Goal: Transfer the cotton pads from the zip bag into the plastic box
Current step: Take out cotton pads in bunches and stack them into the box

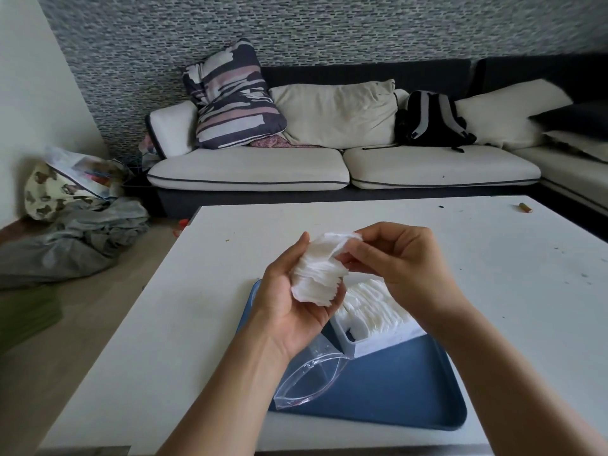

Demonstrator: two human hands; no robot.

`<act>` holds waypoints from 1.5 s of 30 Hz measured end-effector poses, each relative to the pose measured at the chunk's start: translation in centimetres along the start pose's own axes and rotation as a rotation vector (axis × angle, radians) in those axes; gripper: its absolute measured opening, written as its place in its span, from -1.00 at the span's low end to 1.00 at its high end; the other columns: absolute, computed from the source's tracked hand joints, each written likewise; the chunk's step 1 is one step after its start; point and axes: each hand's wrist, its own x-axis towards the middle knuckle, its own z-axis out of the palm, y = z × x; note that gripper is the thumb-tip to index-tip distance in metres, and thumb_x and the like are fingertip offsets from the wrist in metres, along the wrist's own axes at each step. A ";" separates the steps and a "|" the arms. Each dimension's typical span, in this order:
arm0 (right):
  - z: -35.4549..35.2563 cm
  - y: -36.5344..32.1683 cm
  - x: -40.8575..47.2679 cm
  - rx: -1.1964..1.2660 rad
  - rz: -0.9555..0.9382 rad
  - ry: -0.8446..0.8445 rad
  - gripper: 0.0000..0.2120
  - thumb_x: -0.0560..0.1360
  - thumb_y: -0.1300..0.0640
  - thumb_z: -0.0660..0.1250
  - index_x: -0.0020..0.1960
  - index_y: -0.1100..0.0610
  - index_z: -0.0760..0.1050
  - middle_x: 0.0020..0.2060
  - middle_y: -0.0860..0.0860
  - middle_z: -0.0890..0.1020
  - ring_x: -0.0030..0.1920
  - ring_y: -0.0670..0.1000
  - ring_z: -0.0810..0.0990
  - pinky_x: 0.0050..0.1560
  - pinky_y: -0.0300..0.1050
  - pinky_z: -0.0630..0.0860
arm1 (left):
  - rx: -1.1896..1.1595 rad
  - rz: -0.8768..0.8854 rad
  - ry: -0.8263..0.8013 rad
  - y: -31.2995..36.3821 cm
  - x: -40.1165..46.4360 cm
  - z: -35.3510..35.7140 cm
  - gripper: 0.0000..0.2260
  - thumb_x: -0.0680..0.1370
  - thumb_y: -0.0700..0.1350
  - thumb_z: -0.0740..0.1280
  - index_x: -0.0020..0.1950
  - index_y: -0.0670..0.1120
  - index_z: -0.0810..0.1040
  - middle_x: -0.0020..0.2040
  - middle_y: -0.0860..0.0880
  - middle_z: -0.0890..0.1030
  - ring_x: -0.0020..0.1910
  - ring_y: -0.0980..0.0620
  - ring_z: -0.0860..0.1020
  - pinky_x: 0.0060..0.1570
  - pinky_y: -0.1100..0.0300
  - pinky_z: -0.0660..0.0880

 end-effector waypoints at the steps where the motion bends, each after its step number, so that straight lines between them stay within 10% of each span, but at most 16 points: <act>1: 0.0 -0.1 -0.1 -0.049 -0.026 -0.002 -0.95 0.49 0.32 0.43 -0.10 0.28 0.68 -0.24 0.15 0.74 -0.18 0.13 0.75 -0.08 -0.13 0.67 | -0.013 -0.002 0.008 0.0 0.1 0.0 -0.71 0.47 0.07 0.44 -0.10 -0.16 0.73 -0.14 -0.14 0.66 -0.24 -0.02 0.62 -0.22 0.18 0.59; 9: 0.5 -0.1 -0.8 -0.345 -0.118 -0.061 -0.85 0.52 0.31 0.42 -0.03 0.14 0.74 -0.15 -0.14 0.76 -0.10 -0.15 0.73 -0.03 -0.11 0.66 | -0.031 -0.015 0.037 -0.3 0.8 -0.4 -0.63 0.42 0.13 0.46 0.07 -0.09 0.57 -0.15 -0.10 0.68 -0.25 0.00 0.64 -0.25 0.18 0.61; 18: 0.9 -0.2 -0.5 -0.120 0.001 -0.026 -0.79 0.43 0.13 0.55 0.05 0.12 0.68 -0.15 0.01 0.73 -0.07 -0.05 0.72 -0.07 -0.19 0.60 | 0.091 0.063 0.028 -0.5 1.1 -1.1 -0.66 0.50 0.15 0.39 -0.15 -0.12 0.76 -0.15 -0.11 0.68 -0.20 0.01 0.61 -0.20 0.21 0.56; 28: 1.2 0.3 -0.3 -0.210 0.034 0.013 -0.71 0.43 0.41 0.37 -0.06 0.07 0.72 -0.19 -0.01 0.75 -0.07 0.06 0.72 -0.02 0.00 0.67 | 0.299 0.187 0.015 -1.1 1.5 -0.8 -0.80 0.45 0.06 0.44 -0.05 -0.02 0.76 -0.08 -0.09 0.72 -0.20 0.07 0.68 -0.19 0.26 0.59; 35: 2.2 0.9 -0.4 -0.329 0.014 0.111 -0.61 0.47 0.43 0.28 -0.06 0.02 0.74 -0.22 -0.13 0.75 -0.13 -0.20 0.70 -0.11 -0.31 0.60 | 0.344 0.309 0.119 -1.9 2.6 -1.1 -0.24 0.40 0.10 0.59 0.44 -0.24 0.41 0.20 -0.27 0.62 0.10 -0.17 0.61 -0.11 0.16 0.56; 45: 2.3 1.1 -1.0 -0.610 -0.249 0.016 -0.73 0.55 0.24 0.33 0.07 -0.05 0.71 -0.09 -0.13 0.75 -0.07 -0.20 0.67 -0.11 -0.36 0.54 | 0.279 0.204 0.016 -1.9 2.5 -1.4 -0.75 0.47 0.11 0.41 -0.08 -0.06 0.70 -0.12 -0.11 0.69 -0.19 0.01 0.68 -0.18 0.20 0.59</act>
